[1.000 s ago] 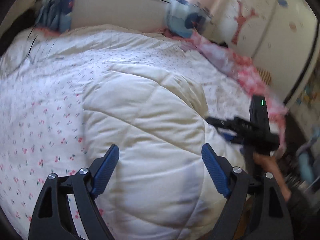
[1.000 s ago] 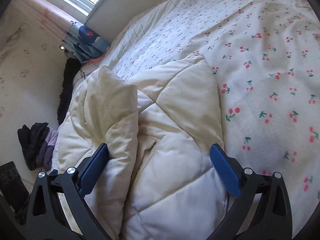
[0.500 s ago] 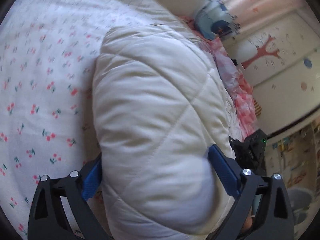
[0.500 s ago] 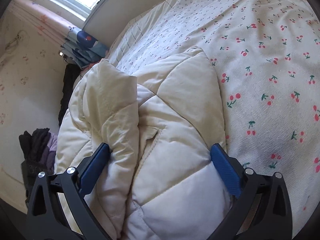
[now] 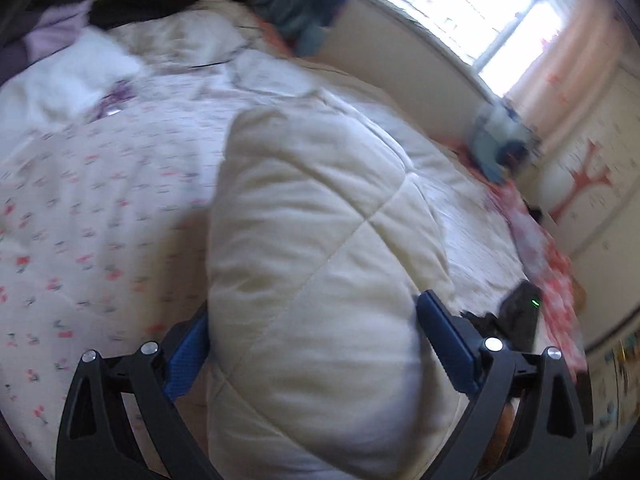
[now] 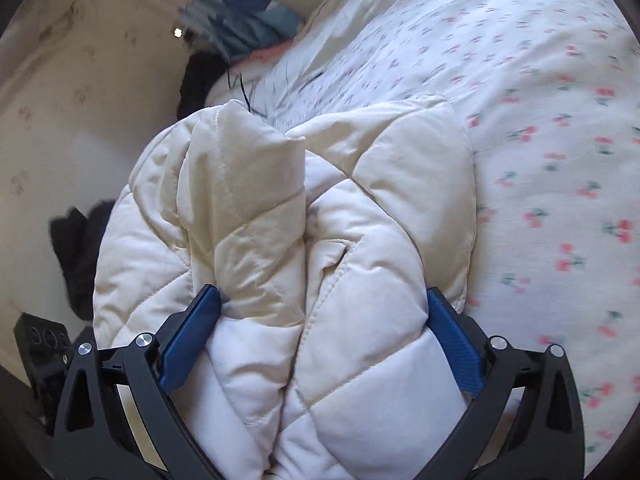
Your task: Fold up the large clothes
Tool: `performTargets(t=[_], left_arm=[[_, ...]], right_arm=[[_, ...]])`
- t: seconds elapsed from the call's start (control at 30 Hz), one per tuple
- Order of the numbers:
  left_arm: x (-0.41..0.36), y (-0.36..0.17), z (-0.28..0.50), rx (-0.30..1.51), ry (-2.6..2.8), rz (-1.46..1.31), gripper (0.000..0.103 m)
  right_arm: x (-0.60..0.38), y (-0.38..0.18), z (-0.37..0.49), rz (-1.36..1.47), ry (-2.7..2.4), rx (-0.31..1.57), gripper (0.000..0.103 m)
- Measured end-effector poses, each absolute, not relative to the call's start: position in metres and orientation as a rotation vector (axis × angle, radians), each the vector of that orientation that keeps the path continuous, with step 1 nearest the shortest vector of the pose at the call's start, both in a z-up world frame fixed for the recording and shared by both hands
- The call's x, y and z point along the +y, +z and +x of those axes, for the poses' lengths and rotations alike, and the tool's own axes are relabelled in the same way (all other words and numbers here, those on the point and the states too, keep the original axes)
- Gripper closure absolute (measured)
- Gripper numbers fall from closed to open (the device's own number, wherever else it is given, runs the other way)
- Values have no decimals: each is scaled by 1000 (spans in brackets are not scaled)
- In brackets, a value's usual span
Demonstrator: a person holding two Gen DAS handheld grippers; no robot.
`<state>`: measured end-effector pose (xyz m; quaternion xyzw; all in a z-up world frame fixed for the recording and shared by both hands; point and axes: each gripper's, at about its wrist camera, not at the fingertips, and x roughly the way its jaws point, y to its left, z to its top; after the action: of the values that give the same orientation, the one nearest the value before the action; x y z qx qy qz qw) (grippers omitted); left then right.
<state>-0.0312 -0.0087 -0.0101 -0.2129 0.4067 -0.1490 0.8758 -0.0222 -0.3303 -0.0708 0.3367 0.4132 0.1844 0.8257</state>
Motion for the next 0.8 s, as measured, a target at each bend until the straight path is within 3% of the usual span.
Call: performTargets(t=[0.1, 0.23, 0.47, 0.6, 0.8], left_arm=[[-9, -30, -34, 827, -249, -464, 10], [-29, -17, -36, 812, -211, -359, 10], [-31, 27, -61, 561, -256, -342, 10], [-43, 7, -42, 714, -312, -333, 10], [-64, -2, -42, 747, -270, -137, 10]], right_arm=[[-322, -72, -26, 645, 381, 868, 6], [-336, -87, -30, 653, 392, 883, 7], [-330, -79, -30, 592, 339, 890, 7], [-330, -78, -33, 589, 327, 885, 7], [-330, -64, -33, 570, 301, 942, 7]])
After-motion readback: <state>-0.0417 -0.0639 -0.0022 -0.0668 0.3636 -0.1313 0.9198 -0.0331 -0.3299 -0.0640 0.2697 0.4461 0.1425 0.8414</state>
